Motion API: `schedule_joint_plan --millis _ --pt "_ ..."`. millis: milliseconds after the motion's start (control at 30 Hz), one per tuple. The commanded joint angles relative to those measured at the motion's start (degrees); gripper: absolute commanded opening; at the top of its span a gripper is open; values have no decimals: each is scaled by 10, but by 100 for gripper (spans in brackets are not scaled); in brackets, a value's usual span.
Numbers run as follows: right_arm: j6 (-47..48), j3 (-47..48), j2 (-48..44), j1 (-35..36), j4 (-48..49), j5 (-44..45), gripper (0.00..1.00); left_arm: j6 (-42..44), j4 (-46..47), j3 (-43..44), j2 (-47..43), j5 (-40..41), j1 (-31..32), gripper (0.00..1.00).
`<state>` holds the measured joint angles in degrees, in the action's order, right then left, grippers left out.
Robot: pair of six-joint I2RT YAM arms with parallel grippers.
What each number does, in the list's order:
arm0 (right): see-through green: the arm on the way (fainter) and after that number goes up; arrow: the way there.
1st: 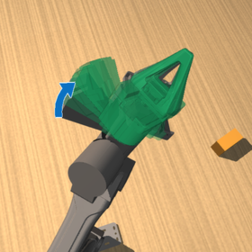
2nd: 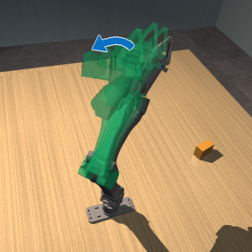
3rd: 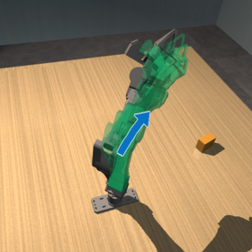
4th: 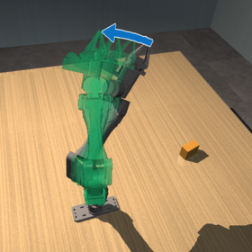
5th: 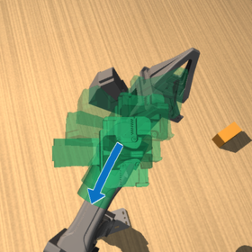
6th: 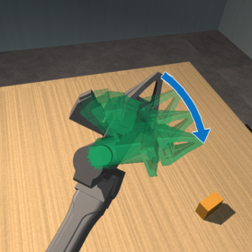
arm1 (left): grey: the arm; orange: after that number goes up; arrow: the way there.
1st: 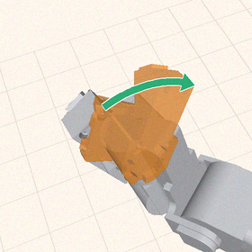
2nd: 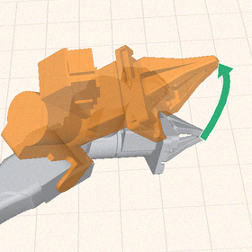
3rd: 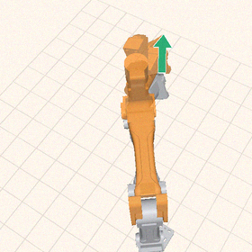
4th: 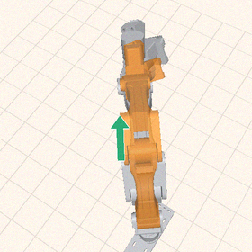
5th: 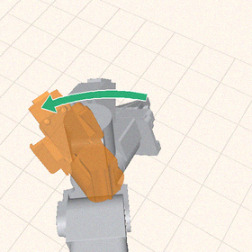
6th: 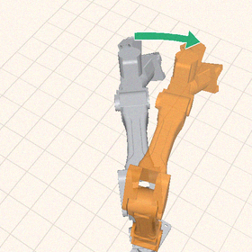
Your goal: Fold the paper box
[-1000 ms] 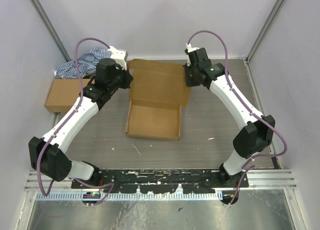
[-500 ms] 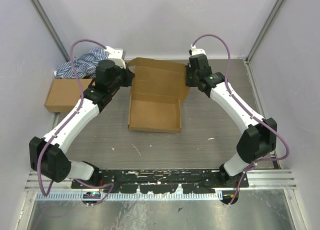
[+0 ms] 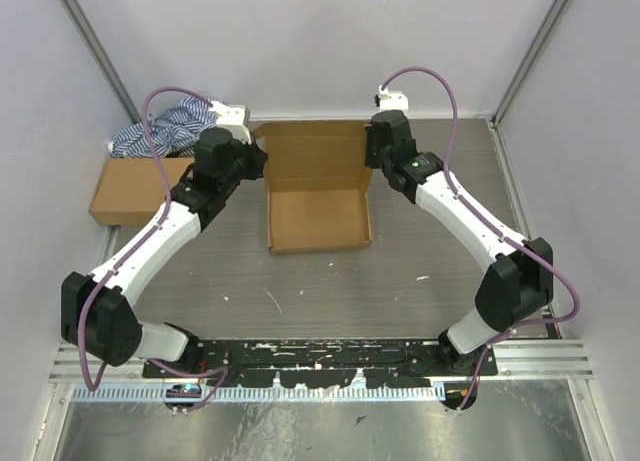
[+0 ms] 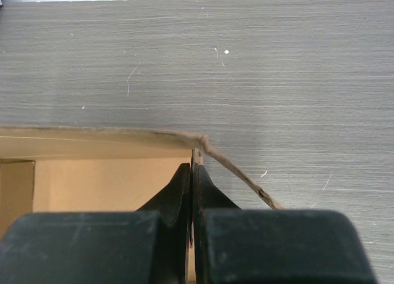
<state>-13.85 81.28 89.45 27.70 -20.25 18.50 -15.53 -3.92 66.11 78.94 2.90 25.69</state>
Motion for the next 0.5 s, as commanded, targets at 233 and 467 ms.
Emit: schedule_joint_plan --millis 233,467 --pt "-12 -40 -41 59 101 14 1 -24 35 -50 -27 -50 16 10" --pt "-35 -106 -81 100 52 48 2 -44 21 -81 -52 -55 24 12"
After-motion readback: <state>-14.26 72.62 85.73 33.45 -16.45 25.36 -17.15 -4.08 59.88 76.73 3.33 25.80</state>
